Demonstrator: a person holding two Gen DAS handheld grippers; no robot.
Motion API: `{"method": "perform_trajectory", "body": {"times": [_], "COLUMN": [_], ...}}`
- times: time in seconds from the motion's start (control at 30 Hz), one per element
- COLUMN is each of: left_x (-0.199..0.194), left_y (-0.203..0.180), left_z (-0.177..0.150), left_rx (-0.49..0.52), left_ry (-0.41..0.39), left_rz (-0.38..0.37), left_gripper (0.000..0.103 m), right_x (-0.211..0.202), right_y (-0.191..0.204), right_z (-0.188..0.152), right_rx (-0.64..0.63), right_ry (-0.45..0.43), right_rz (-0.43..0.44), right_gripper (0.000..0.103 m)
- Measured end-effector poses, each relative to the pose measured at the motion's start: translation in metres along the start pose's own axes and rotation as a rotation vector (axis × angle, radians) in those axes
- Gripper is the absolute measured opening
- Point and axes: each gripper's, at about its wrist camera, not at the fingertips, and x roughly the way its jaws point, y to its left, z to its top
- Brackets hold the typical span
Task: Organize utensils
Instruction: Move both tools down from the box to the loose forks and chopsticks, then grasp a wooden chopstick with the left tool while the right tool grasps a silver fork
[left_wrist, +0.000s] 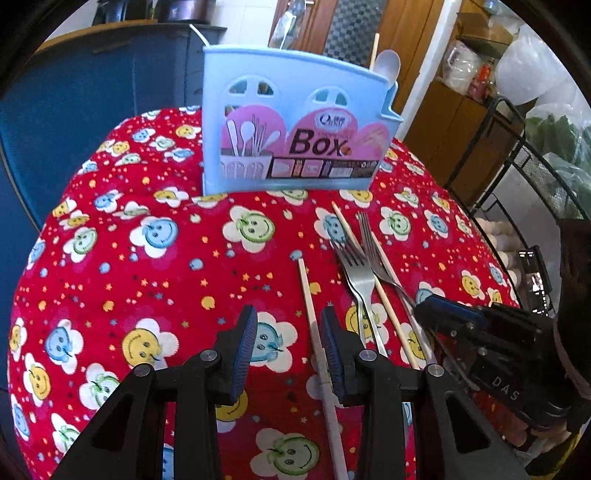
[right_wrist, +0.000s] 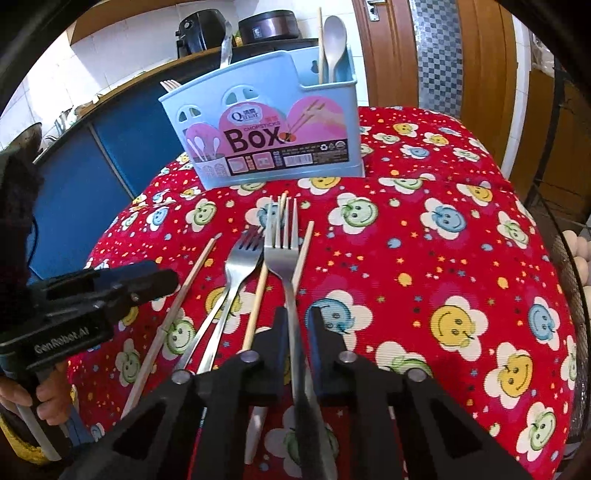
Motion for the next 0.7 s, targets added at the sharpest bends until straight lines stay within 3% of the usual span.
{"method": "perform_trajectory", "body": {"times": [0.4, 0.5, 0.57, 0.7], "left_x": [0.016, 0.02, 0.021, 0.021], "left_y": [-0.003, -0.004, -0.003, 0.004], "left_z": [-0.002, 0.0, 0.003, 0.006], "left_rx": [0.013, 0.037, 0.039, -0.005], "left_ry": [0.046, 0.051, 0.052, 0.049], "left_rz": [-0.004, 0.008, 0.006, -0.026], "left_gripper": [0.035, 0.026, 0.01, 0.005], "right_x": [0.006, 0.009, 0.013, 0.016], "right_y": [-0.001, -0.002, -0.001, 0.003], "right_z": [0.007, 0.01, 0.011, 0.013], "right_rx": [-0.001, 0.0, 0.001, -0.039], "right_ry": [0.025, 0.043, 0.064, 0.071], "right_rz": [0.007, 0.021, 0.028, 0.01], "right_gripper": [0.015, 0.021, 0.023, 0.023]}}
